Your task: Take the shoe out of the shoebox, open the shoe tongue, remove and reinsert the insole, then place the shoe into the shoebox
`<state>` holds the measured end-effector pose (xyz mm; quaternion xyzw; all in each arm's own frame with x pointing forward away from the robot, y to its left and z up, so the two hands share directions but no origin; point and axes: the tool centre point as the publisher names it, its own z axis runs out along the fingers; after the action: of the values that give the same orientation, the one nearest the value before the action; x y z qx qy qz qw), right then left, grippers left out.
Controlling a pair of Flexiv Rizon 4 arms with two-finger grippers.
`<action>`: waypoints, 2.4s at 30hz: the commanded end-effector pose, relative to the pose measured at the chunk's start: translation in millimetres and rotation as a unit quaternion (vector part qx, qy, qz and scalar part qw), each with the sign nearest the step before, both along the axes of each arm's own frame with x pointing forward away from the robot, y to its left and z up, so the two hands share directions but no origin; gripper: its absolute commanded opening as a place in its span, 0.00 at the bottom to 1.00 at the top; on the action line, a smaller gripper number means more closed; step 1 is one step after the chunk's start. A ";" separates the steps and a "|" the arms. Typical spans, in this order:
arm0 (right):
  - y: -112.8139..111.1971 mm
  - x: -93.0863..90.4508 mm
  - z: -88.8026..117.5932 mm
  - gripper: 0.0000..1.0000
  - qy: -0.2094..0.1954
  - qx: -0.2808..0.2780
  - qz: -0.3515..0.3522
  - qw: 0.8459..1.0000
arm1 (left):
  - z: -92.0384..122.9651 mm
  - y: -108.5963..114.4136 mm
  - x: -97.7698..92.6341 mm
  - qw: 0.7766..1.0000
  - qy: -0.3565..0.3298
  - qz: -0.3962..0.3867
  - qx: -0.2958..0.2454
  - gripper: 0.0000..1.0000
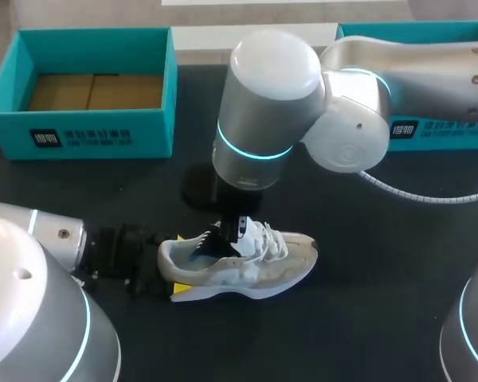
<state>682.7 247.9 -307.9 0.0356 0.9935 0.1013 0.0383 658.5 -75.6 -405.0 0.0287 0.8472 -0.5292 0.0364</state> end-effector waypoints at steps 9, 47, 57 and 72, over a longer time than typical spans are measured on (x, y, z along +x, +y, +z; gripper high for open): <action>12.5 4.1 4.0 0.00 0.004 0.036 0.025 0.999 | -1.7 -1.1 -0.8 1.000 -0.001 0.000 0.001 0.00; 40.7 -0.7 12.3 0.00 0.034 0.133 0.093 0.986 | -1.7 -1.1 -0.8 1.000 -0.001 0.000 0.001 0.00; 45.2 1.3 3.2 0.00 0.052 0.137 0.097 0.984 | -1.7 -1.1 -0.8 1.000 -0.001 0.000 0.001 0.00; 42.2 1.0 9.6 1.00 0.168 0.162 0.093 0.968 | -1.7 -1.1 -0.8 1.000 -0.001 0.000 0.001 0.00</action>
<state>677.7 292.3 -297.0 -0.0330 0.9601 0.2507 -0.1192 658.5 -76.5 -405.0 0.0291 0.8470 -0.5295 0.0361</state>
